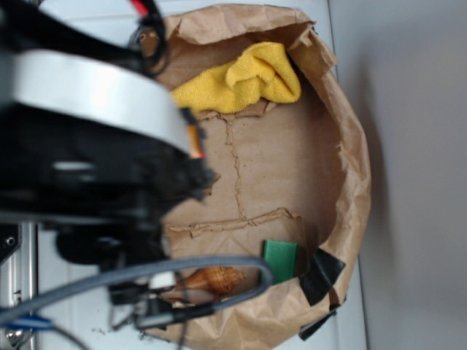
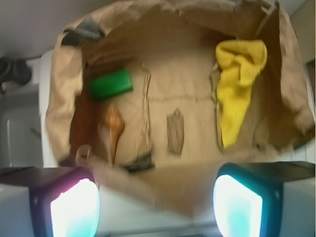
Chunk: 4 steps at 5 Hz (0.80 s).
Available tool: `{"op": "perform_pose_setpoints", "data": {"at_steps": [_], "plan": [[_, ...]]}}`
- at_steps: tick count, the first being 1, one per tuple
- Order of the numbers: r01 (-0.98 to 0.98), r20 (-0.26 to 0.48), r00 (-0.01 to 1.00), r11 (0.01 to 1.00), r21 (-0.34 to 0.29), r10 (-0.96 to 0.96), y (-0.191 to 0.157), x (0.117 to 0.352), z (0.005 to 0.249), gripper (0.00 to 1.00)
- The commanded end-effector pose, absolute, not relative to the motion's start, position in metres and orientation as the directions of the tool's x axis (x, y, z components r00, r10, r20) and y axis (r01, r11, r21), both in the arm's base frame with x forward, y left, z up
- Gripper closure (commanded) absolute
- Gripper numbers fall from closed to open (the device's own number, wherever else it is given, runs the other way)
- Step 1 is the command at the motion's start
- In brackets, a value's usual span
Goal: Grab the shell.
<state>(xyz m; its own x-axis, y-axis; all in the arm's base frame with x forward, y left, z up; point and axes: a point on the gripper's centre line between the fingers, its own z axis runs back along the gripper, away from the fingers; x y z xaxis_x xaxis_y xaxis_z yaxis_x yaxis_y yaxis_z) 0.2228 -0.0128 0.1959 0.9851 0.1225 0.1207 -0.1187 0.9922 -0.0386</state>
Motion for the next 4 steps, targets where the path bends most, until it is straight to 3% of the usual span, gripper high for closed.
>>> {"op": "perform_pose_setpoints", "data": {"at_steps": [1,3,4], "plan": [[-0.189,0.155,0.967,0.976,-0.104,0.203,0.010,0.255,0.182,0.00],[-0.189,0.155,0.967,0.976,-0.104,0.203,0.010,0.255,0.182,0.00],[-0.183,0.101,0.977,0.981,-0.062,0.189,0.021,0.252,0.149,0.00]]}}
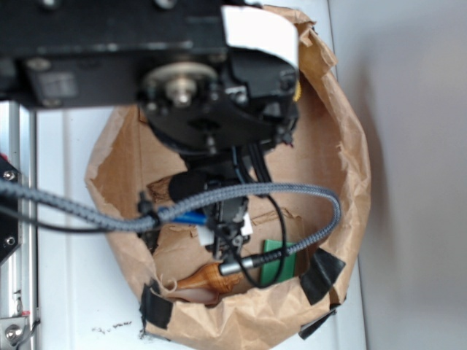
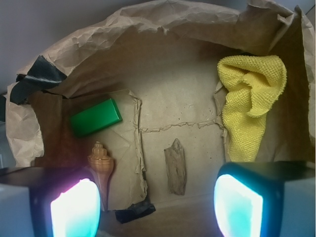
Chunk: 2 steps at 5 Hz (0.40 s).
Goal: Grab the shell.
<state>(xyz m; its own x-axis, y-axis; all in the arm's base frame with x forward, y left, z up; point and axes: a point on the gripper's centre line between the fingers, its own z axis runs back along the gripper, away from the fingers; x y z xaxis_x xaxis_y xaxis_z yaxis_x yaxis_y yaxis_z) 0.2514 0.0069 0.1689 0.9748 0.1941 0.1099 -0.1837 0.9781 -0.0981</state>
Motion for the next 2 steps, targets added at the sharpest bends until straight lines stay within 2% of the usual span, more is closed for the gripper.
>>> {"op": "perform_pose_setpoints", "data": {"at_steps": [1,2], "plan": [[-0.195,0.110,0.975,0.980,0.022,0.192,0.022,0.256,0.113,0.00],[-0.159,0.110,0.982,0.985,0.063,0.152,0.009,0.253,0.088,0.00]]}}
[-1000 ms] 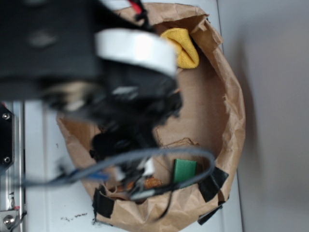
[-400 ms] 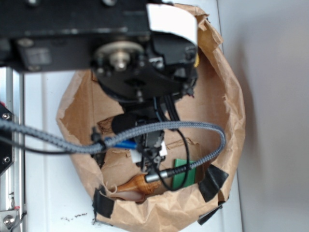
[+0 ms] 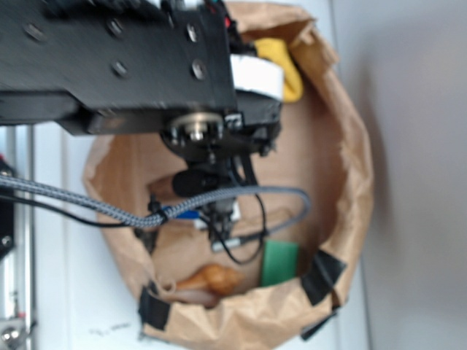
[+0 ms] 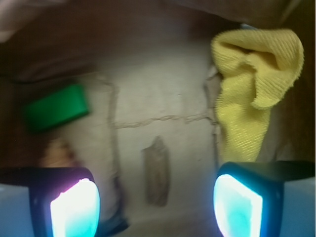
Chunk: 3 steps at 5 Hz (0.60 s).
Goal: Grab the shell.
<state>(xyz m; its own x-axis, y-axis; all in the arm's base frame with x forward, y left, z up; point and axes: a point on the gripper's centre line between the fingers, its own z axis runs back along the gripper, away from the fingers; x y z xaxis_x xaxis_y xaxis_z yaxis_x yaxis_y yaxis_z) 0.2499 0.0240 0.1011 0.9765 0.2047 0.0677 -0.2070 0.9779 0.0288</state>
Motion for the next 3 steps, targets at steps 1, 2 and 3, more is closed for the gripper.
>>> {"op": "perform_pose_setpoints", "data": {"at_steps": [1,2,3], "plan": [[-0.136,0.125,0.984,0.989,0.060,0.128,-0.013,0.249,0.069,0.00],[-0.115,0.105,0.988,0.993,0.020,0.113,-0.032,0.251,0.057,0.00],[-0.121,0.079,0.989,0.990,-0.071,0.126,-0.036,0.257,0.053,0.00]]}}
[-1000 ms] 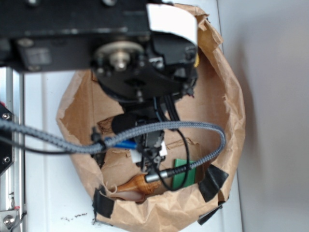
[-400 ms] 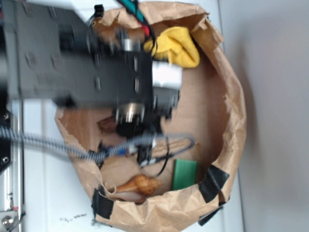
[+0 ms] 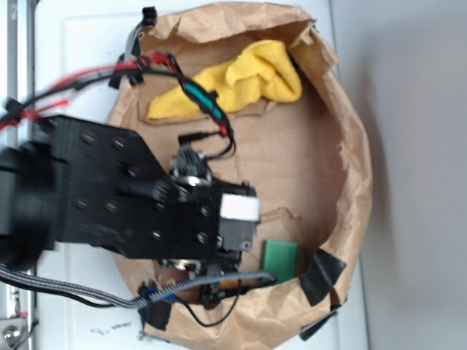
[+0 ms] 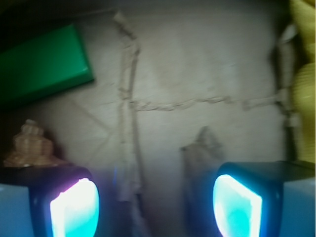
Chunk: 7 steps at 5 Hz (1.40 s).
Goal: Grab the shell.
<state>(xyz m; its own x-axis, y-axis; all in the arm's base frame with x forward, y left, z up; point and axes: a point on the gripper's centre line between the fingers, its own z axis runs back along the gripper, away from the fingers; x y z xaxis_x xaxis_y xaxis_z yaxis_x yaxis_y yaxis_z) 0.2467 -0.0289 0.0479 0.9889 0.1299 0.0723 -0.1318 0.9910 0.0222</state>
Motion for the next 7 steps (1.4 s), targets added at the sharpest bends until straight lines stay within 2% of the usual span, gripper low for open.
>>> {"op": "perform_pose_setpoints", "data": {"at_steps": [1,2,4,6,7], "plan": [[-0.112,0.052,0.991,0.982,-0.155,0.122,-0.035,0.263,0.050,0.00],[-0.103,0.058,0.991,0.970,-0.218,0.118,-0.027,0.260,0.063,0.00],[-0.128,0.069,0.985,0.946,-0.299,0.155,-0.007,0.260,0.095,0.00],[-0.078,0.071,0.992,0.948,-0.309,0.105,-0.031,0.259,0.095,0.00],[-0.053,0.059,0.995,0.933,-0.357,0.080,-0.038,0.258,0.099,0.00]]}}
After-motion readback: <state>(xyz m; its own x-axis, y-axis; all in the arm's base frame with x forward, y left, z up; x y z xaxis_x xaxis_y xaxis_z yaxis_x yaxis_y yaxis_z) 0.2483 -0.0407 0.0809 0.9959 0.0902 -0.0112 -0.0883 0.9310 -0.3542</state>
